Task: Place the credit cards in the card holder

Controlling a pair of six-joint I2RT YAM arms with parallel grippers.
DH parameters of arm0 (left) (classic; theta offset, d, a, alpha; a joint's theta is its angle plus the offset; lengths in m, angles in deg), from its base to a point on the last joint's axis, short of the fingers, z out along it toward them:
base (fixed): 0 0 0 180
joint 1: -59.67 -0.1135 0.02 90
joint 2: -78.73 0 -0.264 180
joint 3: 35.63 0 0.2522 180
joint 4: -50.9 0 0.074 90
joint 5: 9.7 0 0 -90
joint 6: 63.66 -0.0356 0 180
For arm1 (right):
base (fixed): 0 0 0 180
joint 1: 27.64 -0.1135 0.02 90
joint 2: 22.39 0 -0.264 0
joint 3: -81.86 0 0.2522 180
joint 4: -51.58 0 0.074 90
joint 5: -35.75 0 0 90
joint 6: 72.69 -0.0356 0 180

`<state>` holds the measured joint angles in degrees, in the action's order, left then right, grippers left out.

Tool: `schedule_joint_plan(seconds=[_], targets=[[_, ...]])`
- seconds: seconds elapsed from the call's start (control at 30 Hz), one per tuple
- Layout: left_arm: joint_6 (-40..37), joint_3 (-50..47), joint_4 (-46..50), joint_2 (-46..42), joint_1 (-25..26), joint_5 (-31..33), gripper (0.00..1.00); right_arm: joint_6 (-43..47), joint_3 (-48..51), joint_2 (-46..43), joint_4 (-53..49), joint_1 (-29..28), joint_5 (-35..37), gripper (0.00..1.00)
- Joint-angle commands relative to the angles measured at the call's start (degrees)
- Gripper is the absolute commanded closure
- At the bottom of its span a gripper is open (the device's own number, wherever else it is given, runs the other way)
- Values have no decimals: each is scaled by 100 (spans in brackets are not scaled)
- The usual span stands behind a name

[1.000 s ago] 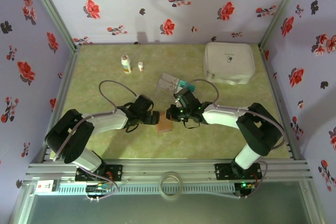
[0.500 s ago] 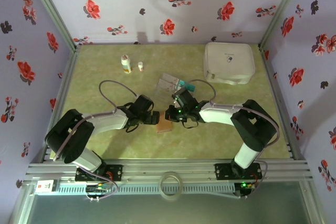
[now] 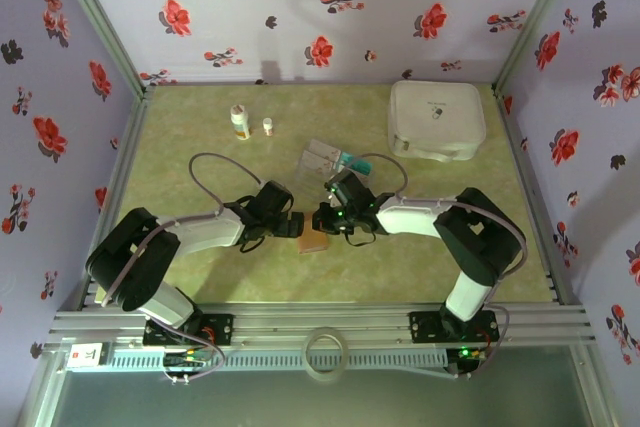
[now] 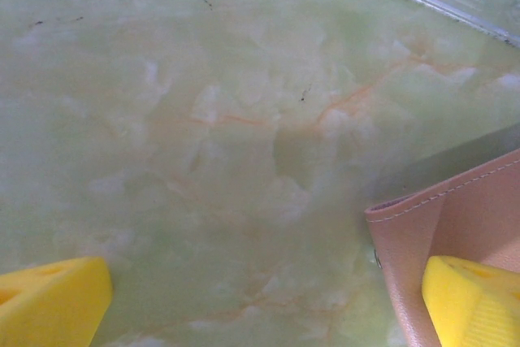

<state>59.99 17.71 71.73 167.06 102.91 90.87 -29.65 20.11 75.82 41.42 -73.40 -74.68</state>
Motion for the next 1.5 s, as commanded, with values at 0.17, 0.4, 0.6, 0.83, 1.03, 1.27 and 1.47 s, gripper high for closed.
schedule_joint_plan(seconds=[0.17,0.4,0.6,0.83,1.03,1.27,1.47], targets=[[-38,-200,5,378,18,-191,0,-15,-108,222,149,-53,-54,100],[-35,-214,5,371,19,-179,0,-125,136,158,308,-78,-45,100],[-34,-216,14,374,24,-169,0,-173,346,23,386,-106,-5,100],[-40,-196,36,364,18,-161,0,-202,539,19,458,-108,95,100],[-50,-187,58,358,18,-160,0,-311,674,82,446,-56,247,100],[-53,-179,78,342,23,-152,0,-497,807,224,373,126,294,100],[-58,-170,110,311,17,-152,0,-482,756,289,234,172,302,100]])
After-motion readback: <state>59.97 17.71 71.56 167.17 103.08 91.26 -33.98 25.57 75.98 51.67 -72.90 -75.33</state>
